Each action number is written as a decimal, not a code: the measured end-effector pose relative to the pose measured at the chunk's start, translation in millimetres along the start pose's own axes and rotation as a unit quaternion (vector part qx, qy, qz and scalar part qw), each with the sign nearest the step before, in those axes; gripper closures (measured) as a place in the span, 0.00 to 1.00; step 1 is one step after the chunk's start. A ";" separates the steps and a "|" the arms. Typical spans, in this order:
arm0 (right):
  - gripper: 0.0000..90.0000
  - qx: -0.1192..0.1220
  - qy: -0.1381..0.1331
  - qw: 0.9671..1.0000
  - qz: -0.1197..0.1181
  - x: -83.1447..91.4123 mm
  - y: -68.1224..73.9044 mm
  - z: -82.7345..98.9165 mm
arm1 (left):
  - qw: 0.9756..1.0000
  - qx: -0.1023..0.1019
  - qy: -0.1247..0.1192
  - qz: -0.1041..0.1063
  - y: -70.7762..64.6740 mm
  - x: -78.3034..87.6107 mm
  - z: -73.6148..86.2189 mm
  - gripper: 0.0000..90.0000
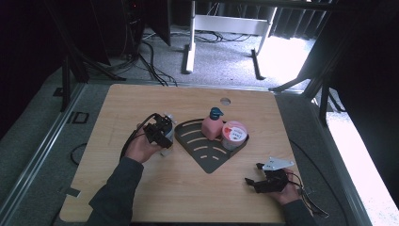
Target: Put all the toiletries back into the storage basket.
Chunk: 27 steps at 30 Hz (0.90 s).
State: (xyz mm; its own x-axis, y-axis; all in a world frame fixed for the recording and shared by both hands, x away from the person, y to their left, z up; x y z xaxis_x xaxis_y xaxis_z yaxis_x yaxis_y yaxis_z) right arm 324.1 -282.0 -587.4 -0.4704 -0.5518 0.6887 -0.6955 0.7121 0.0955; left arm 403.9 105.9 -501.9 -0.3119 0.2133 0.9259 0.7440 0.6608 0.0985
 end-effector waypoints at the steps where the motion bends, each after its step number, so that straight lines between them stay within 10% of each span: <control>1: 0.20 0.000 0.000 1.000 0.000 0.0 0.0 0.0 | 1.000 0.001 0.000 0.000 -0.2 0.2 -0.1 0.61; 27: 0.20 0.000 0.000 1.000 0.000 0.0 -0.1 0.0 | 0.998 0.031 -0.033 -0.036 8.8 18.1 1.5 0.61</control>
State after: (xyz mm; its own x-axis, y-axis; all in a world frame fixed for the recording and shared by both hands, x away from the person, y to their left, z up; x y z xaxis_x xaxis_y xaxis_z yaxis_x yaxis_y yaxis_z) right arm 324.2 -282.1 -587.4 -0.4703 -0.5516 0.6888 -0.6959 0.7119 0.0950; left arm 403.9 116.6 -484.8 -0.4031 0.2102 0.8907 0.6814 0.7187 0.1387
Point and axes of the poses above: each handheld gripper's, and its own axes: x roughly backward along the jaws, z roughly out of its underside, y roughly to its left, the point moved 4 cm from there along -x, roughly forward along the jaws, and after that the axes turned 8 degrees about -x, right-handed, at the moved point
